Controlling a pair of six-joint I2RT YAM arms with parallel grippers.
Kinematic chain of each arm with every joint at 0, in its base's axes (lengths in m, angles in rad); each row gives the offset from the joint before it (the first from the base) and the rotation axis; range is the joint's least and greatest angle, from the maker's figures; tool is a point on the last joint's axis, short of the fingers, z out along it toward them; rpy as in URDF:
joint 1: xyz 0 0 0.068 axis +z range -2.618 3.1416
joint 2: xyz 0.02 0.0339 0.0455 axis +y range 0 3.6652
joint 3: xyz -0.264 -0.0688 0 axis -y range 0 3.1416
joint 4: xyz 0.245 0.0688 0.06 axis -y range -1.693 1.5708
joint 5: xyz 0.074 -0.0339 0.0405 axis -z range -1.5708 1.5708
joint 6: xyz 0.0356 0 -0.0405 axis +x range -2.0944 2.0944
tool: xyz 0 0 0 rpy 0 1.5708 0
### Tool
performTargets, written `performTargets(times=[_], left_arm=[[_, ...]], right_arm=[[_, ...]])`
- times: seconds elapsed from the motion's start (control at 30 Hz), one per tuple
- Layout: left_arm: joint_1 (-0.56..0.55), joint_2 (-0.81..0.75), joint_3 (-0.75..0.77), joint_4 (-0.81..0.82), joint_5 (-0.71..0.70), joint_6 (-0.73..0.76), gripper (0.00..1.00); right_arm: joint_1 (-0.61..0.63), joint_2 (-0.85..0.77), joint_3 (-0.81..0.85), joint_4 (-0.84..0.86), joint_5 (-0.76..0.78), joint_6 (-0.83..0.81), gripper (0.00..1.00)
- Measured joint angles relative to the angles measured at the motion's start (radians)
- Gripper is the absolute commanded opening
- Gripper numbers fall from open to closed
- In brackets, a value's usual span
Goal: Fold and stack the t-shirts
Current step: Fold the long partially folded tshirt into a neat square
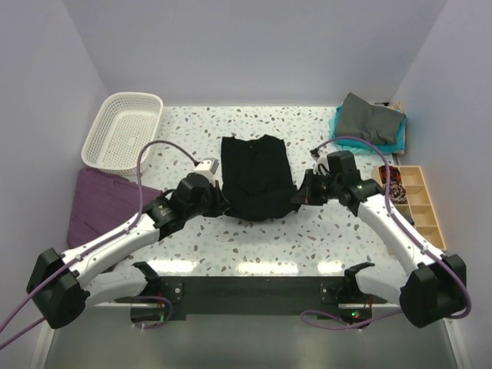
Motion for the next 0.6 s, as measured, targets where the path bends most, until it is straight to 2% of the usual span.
performTargets(times=[0.17,0.37,0.6], left_arm=[[0.048,0.138,0.095,0.021,-0.037,0.044,0.00],[0.164,0.308,0.206,0.060,-0.028,0.098,0.00],[0.258,0.531,0.417,0.107,0.006,0.177,0.00]], right_arm=[[-0.002,0.159,0.133,0.019,0.033,-0.021,0.01],[-0.029,0.381,0.299,0.054,0.037,-0.039,0.00],[-0.077,0.621,0.520,0.061,0.030,-0.047,0.00]])
